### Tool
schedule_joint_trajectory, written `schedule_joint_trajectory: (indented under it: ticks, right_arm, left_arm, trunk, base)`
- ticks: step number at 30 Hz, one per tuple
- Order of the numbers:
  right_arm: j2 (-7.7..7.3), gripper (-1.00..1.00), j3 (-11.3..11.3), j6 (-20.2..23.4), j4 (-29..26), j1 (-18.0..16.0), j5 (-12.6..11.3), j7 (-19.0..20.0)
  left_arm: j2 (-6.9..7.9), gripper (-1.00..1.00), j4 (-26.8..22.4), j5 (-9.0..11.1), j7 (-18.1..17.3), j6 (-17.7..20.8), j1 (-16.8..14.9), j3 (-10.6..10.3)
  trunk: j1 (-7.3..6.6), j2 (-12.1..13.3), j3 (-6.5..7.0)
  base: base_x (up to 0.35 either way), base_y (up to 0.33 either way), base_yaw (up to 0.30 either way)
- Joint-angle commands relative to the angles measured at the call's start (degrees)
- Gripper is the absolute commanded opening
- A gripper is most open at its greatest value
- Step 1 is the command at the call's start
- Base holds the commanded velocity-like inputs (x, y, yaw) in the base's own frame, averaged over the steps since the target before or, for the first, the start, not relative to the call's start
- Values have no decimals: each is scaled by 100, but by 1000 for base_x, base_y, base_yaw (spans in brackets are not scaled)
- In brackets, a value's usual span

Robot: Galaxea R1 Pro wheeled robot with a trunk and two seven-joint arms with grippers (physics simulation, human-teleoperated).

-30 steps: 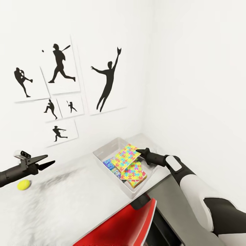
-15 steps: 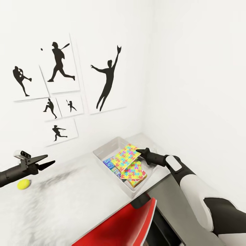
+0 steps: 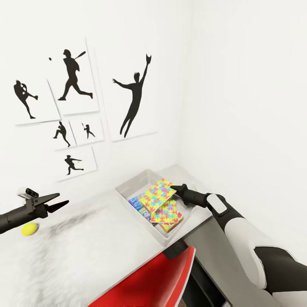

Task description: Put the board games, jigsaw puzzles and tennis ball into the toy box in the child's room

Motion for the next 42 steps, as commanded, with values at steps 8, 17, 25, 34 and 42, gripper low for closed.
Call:
schedule_joint_trajectory:
  ticks: [8,17,25,34,42]
  right_arm:
    - [-1,-100,-6,18,-1,-5,-5,15]
    - [-6,-100,-10,17,0,-6,-5,27]
    - [-9,-100,-11,17,-1,-6,-5,28]
    - [-11,-100,-11,17,2,-6,-5,20]
    - [-60,-100,-11,17,1,-8,-5,21]
  left_arm:
    - [1,100,0,-3,-23,69,-6,6]
    - [7,100,0,-2,-23,77,-4,6]
    - [4,100,-73,4,-23,93,-3,6]
    - [2,100,-79,3,-23,96,-3,6]
    - [1,100,-79,6,-23,96,-4,6]
  trunk:
    - [3,-13,-86]
    - [3,-13,-170]
    - [3,-13,-246]
    - [3,-13,-327]
    - [3,-13,-398]
  base:
    - [0,0,0]
    - [0,0,0]
    - [0,0,0]
    - [0,0,0]
    - [0,0,0]
